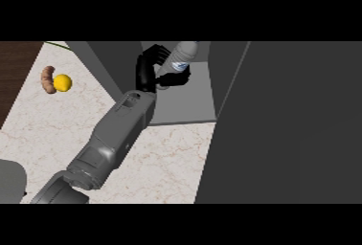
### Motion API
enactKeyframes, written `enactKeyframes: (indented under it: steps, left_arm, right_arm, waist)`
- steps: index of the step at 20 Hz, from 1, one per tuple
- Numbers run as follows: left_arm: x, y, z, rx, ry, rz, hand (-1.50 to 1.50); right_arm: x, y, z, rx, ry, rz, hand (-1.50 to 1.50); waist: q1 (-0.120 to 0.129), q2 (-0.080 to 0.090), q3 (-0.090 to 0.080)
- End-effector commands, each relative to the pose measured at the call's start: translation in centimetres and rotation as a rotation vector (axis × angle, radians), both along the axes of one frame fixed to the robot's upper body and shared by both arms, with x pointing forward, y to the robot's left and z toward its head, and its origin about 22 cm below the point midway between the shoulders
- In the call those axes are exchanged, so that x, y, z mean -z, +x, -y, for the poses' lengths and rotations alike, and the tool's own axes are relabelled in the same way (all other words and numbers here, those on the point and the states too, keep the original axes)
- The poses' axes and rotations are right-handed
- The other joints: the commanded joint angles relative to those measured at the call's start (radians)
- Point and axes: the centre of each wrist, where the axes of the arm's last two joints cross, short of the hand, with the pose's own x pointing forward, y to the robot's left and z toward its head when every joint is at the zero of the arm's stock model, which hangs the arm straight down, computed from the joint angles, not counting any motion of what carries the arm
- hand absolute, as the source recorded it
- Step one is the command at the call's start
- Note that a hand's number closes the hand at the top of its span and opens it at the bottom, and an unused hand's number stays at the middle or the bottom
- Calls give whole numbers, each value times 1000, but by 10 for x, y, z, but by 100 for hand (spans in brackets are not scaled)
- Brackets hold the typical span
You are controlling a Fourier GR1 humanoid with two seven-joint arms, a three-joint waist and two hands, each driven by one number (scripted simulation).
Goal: Pick up the bottled water, place it into the cabinet and close the cabinet
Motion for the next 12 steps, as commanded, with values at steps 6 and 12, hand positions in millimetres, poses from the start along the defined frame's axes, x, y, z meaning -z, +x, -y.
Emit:
enactKeyframes:
  steps: [6, 12]
  left_arm:
    - [10, 0, -6, -67, 70, -21, 150]
    - [35, -11, -14, -61, 222, -62, -150]
  right_arm:
    - [-14, -10, 1, -20, 6, 21, -150]
    - [-7, -8, 4, -19, -8, 11, -150]
  waist:
    - [-7, 5, -1]
    - [-11, 6, 0]
